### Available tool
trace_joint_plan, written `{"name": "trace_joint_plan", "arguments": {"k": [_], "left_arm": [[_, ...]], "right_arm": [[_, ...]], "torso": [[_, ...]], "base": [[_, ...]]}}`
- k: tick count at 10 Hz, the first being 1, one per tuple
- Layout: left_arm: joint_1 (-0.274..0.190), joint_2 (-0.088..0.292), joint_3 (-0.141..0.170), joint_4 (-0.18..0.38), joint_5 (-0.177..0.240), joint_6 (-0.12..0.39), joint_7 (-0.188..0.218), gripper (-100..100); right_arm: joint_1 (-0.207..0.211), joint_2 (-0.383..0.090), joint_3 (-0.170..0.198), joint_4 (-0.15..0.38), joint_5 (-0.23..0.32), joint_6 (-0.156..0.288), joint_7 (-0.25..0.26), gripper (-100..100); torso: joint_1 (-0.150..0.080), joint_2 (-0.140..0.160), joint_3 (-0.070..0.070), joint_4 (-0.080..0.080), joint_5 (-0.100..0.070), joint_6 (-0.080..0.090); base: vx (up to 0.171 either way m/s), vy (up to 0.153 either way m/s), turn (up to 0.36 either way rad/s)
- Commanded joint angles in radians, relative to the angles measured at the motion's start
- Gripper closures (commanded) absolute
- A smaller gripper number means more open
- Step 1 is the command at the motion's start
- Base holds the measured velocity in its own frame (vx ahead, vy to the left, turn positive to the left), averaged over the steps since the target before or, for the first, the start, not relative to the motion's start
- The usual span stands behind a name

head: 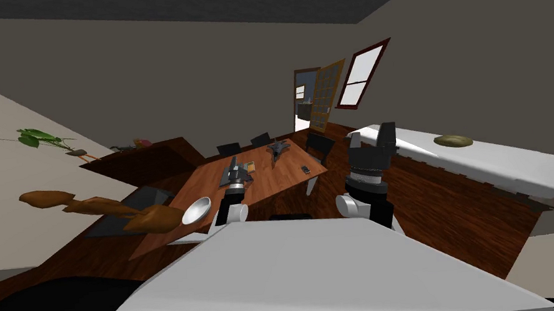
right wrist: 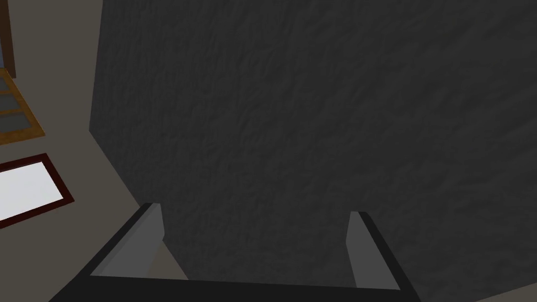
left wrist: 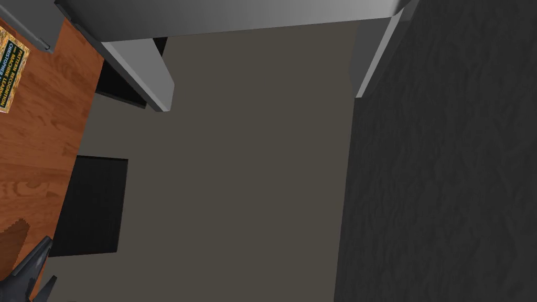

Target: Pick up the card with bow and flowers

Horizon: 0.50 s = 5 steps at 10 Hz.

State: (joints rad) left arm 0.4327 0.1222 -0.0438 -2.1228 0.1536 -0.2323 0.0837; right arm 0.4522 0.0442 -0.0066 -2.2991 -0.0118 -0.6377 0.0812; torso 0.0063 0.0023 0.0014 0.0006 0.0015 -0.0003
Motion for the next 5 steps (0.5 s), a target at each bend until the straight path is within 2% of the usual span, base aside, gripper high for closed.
{"name": "trace_joint_plan", "arguments": {"k": [1,2,3,4,5], "left_arm": [[-0.025,0.032,0.009,0.046,0.05,0.049,0.007,-100],[-0.025,0.032,0.009,0.046,0.059,0.049,0.007,-100],[-0.044,0.059,0.014,0.089,0.101,0.087,0.011,-100],[-0.044,0.059,0.014,0.089,0.109,0.087,0.011,-100],[-0.064,0.087,0.02,0.134,0.148,0.127,0.016,-100]], "right_arm": [[0.0,0.0,0.0,0.0,0.0,0.0,0.0,0],[0.0,0.0,0.0,0.0,0.0,0.0,0.0,0],[0.0,0.0,0.0,0.0,0.0,0.0,0.0,0],[0.0,0.0,0.0,0.0,0.0,0.0,0.0,0],[0.0,0.0,0.0,0.0,0.0,0.0,0.0,0]], "torso": [[0.0,0.0,0.0,0.0,0.0,0.0],[0.002,0.0,0.0,0.0,0.0,0.001],[0.0,-0.001,0.0,0.0,0.0,0.0],[-0.001,0.0,0.0,0.0,0.0,0.001],[-0.001,-0.001,0.0,0.0,0.0,0.0]], "base": [[-0.046,0.107,-0.149],[-0.035,0.089,-0.086],[-0.046,0.069,-0.17],[-0.043,0.063,-0.093],[-0.043,0.081,-0.218]]}}
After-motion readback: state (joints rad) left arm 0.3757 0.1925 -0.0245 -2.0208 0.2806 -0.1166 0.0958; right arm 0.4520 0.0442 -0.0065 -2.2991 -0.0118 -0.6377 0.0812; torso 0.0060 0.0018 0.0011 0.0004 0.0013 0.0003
